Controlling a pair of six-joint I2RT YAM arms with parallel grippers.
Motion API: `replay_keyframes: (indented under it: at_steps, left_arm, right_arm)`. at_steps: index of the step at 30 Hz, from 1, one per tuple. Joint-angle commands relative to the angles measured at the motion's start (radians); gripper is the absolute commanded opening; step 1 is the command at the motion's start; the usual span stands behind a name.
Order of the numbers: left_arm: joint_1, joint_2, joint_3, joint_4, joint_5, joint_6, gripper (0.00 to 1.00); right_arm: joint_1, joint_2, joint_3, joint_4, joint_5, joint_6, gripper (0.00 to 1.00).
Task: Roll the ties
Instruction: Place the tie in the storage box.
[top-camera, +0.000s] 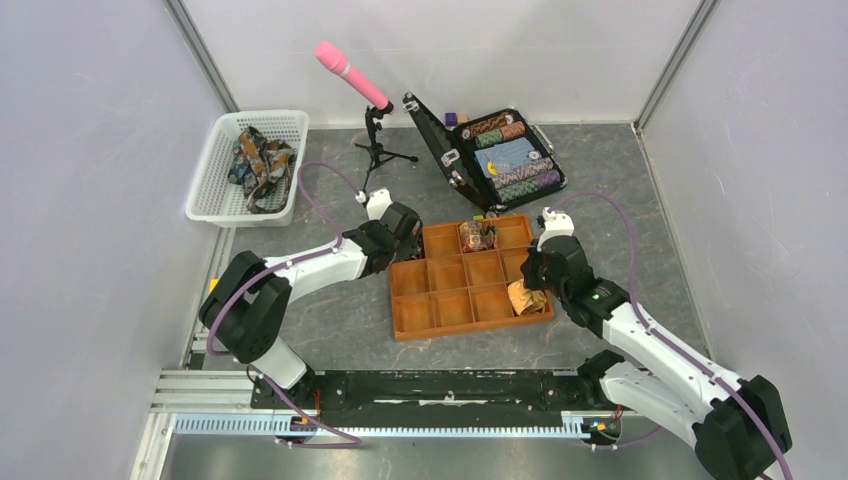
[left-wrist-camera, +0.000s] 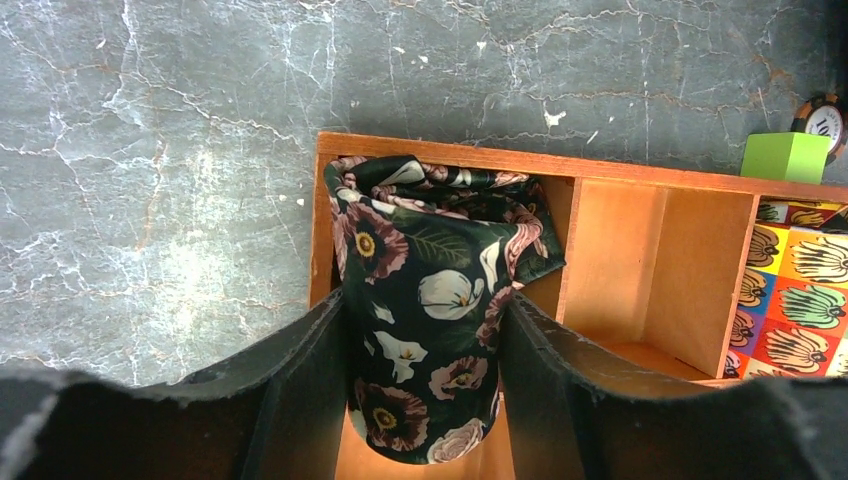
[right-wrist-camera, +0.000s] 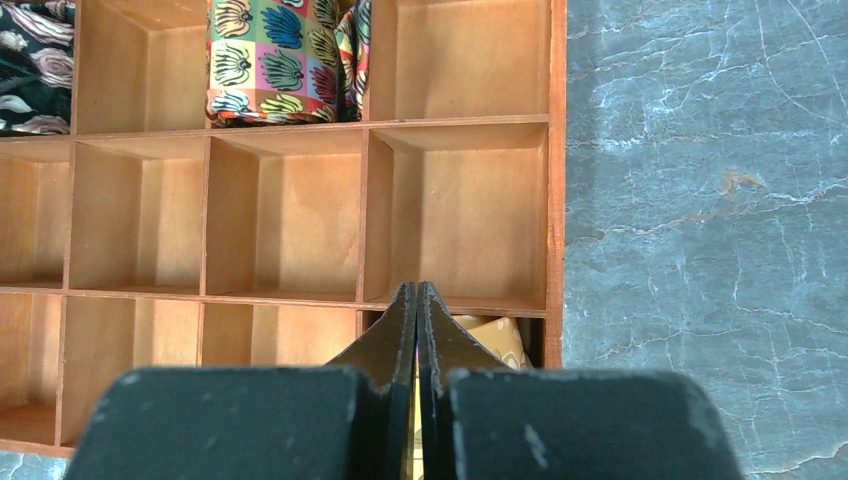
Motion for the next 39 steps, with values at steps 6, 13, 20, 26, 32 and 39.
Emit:
replay_keyframes:
  at_steps: [6, 13, 20, 26, 32, 39]
  left_arm:
    - [-0.022, 0.014, 0.063, -0.083, -0.092, -0.024, 0.73]
    - [-0.032, -0.007, 0.106, -0.131, -0.107, -0.007, 0.80]
    - [-0.036, -0.037, 0.150, -0.166, -0.110, 0.024, 0.85]
    - [-0.038, -0.060, 0.159, -0.184, -0.126, 0.040, 0.83]
    - [-0.037, -0.062, 0.150, -0.190, -0.143, 0.046, 0.72]
    - [-0.037, -0.035, 0.155, -0.176, -0.128, 0.051, 0.61]
  right_arm:
    - [-0.002, -0.033, -0.011, 0.015, -0.002, 0.012, 0.00]
    - [-0.002, -0.044, -0.008, 0.010, 0.003, 0.012, 0.00]
    - [-0.003, -0.055, -0.005, 0.003, 0.014, 0.009, 0.00]
    - [-0.002, -0.055, -0.004, 0.003, 0.014, 0.007, 0.00]
    - [-0.002, -0.047, -0.005, 0.006, 0.010, 0.004, 0.00]
    - [-0.003, -0.043, -0.007, 0.009, 0.006, -0.001, 0.00]
